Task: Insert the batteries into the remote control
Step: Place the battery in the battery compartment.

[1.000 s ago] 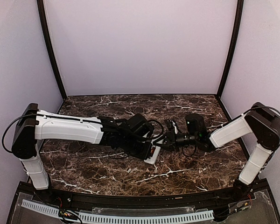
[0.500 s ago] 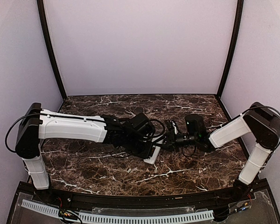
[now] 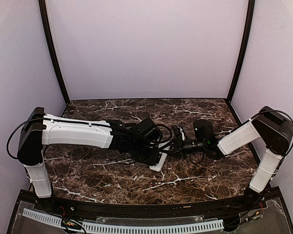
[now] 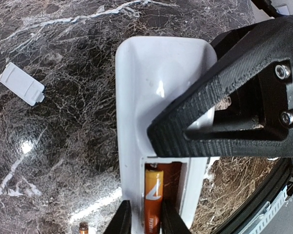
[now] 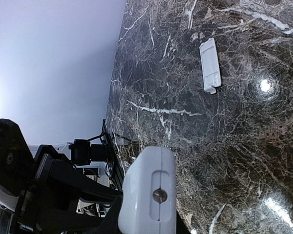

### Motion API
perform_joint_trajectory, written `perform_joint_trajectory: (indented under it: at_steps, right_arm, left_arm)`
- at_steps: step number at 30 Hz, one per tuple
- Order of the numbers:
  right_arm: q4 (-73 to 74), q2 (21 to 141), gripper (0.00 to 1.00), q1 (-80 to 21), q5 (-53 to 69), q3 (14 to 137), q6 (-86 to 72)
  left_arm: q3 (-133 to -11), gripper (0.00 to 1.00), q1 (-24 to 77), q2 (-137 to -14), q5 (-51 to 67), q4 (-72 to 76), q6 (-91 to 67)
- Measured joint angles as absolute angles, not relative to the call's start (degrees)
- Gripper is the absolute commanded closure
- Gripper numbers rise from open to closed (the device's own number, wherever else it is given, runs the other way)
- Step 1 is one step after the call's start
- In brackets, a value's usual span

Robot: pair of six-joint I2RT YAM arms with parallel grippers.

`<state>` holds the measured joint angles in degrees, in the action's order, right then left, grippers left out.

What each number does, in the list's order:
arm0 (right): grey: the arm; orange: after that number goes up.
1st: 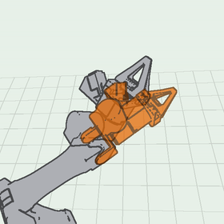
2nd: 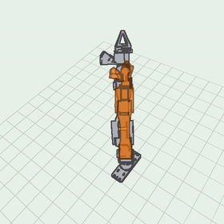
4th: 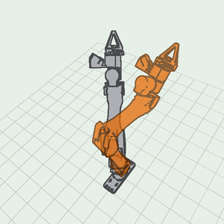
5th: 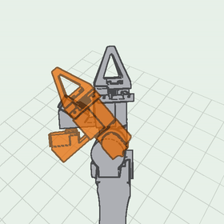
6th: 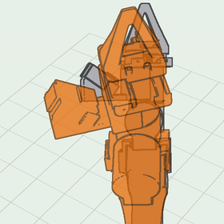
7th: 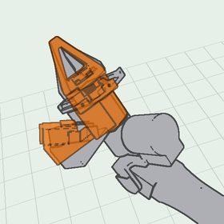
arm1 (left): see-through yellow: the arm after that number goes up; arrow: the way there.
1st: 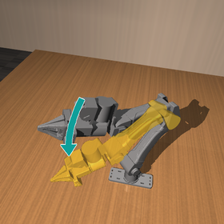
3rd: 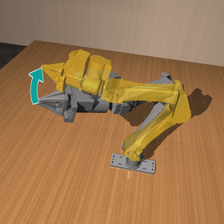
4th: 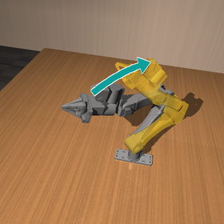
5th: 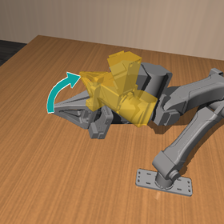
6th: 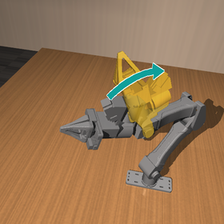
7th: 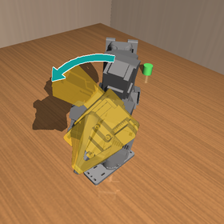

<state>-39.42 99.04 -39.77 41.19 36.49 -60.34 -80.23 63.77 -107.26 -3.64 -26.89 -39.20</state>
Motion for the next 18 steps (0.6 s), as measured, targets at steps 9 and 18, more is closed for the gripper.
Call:
perform_joint_trajectory:
  at_steps: [9, 18]
  right_arm:
    - [-40.8, 100.2, 1.00, -39.8, 42.8, 36.5, -61.2]
    - [-40.8, 100.3, 1.00, -39.8, 44.2, 36.5, -61.6]
  left_arm:
    - [-80.2, 0.68, 63.6, -107.3, -4.2, -27.0, -39.1]
    - [-80.4, 0.56, 63.4, -107.3, -3.4, -26.2, -37.0]
